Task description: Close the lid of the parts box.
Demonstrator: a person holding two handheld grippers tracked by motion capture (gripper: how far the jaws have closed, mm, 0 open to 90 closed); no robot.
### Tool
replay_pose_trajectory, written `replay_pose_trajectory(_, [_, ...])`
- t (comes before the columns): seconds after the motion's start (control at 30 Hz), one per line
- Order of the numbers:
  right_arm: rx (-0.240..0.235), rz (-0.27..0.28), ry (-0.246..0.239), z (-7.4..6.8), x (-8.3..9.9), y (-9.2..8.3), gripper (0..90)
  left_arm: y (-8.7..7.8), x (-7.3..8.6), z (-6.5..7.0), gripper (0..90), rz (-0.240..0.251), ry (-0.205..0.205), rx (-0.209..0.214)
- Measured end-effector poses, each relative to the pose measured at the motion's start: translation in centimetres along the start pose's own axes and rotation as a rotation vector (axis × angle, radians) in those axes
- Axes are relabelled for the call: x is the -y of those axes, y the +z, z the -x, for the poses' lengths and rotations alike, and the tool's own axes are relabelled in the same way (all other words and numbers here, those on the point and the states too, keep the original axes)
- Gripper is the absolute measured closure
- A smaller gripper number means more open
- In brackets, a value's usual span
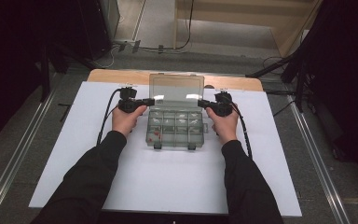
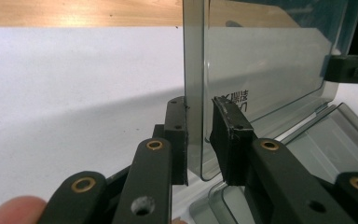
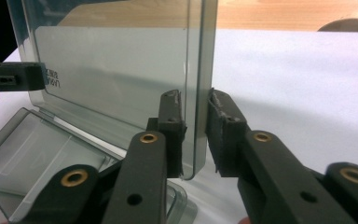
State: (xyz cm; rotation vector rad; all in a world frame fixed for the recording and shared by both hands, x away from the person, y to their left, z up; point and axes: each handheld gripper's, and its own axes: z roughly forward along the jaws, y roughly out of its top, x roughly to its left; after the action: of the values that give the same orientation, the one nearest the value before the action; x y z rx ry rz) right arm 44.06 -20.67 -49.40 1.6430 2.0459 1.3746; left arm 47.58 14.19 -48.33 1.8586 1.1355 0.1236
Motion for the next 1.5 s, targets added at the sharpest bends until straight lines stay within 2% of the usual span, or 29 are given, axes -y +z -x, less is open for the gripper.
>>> replay_pose_trajectory(0.2, [0.014,0.009,-0.029,-0.3,0.3,-0.5,79.9,-0.2,0.1,0.2,77.1,0.010,0.011,-0.008])
replay_pose_trajectory(0.4, [0.010,0.012,-0.024,-0.2,0.5,-0.7,84.3,-0.4,0.3,0.2,83.3,0.018,-0.001,-0.027])
replay_pose_trajectory(0.63, [0.023,0.019,-0.071,-0.6,0.7,-1.0,84.8,-0.6,0.2,0.2,82.6,0.020,-0.005,-0.031])
replay_pose_trajectory(0.73, [0.027,0.026,-0.087,-0.8,0.7,-1.0,84.8,-0.7,0.0,0.3,78.7,0.042,-0.035,-0.029])
replay_pose_trajectory(0.87, [0.038,0.029,-0.104,-1.0,0.7,-1.1,84.8,-0.8,-0.3,0.4,78.7,0.052,-0.044,-0.036])
replay_pose_trajectory(0.97, [0.038,0.028,-0.107,-1.0,0.7,-1.1,84.8,-1.0,-0.3,0.6,81.1,0.059,-0.015,-0.052])
replay_pose_trajectory(1.03, [0.039,0.027,-0.107,-0.9,0.8,-1.1,84.7,-1.0,-0.3,0.8,84.1,0.054,0.025,-0.074])
replay_pose_trajectory(1.1, [0.038,0.029,-0.097,-0.9,0.8,-1.0,84.4,-1.1,-0.3,0.9,84.6,0.054,0.038,-0.087])
replay_pose_trajectory(1.3, [0.042,0.016,-0.096,-0.9,-0.1,-1.1,79.1,-1.3,-0.2,1.1,85.2,0.072,0.058,-0.086])
replay_pose_trajectory(1.43, [0.034,0.056,-0.071,-1.0,-1.6,-1.6,78.6,-1.3,0.0,0.9,85.2,0.086,0.059,-0.070])
replay_pose_trajectory(1.5, [0.046,0.061,-0.069,-1.2,-2.3,-1.7,78.6,-1.3,0.1,0.9,85.2,0.091,0.063,-0.071])
